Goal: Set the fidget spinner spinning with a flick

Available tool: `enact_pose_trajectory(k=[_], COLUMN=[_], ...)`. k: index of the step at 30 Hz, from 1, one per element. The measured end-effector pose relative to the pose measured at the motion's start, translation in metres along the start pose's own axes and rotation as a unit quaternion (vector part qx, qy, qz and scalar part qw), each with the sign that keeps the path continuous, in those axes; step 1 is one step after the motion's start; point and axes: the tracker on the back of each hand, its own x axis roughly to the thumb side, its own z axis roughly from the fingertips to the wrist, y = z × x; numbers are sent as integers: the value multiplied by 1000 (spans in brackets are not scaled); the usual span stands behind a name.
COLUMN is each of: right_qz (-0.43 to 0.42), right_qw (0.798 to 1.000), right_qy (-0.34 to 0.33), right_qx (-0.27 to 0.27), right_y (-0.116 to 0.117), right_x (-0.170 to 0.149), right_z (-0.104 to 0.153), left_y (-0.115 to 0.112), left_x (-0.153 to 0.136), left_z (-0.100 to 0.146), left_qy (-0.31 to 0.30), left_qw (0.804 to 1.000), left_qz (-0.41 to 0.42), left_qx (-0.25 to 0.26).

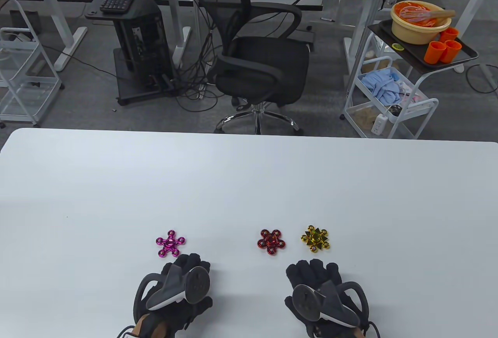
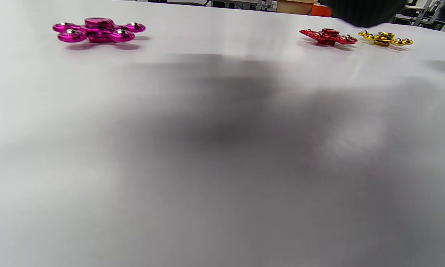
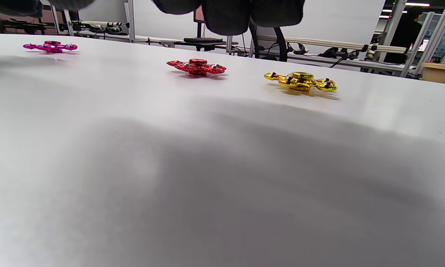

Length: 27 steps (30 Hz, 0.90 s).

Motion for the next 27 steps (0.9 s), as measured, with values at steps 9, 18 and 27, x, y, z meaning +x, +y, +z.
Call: enact_pose_trajectory(k=[9,18,27], right_qz=[0,-1,-9], right_qw=[1000,1000,1000], right_qy=[2,11,6], right_qx=[0,6,12], right_y=[-1,1,3], right_x=[-2,-8,-8], right_z=[1,-1,-2], left_y=[13,10,6], left_x=[-66,-94,-100], left_z=[-21,-60,-79], left_qy=[107,141,170], left_qw=[989,982,979], left_qz=[95,129,109], left_qx=[28,-11,-37])
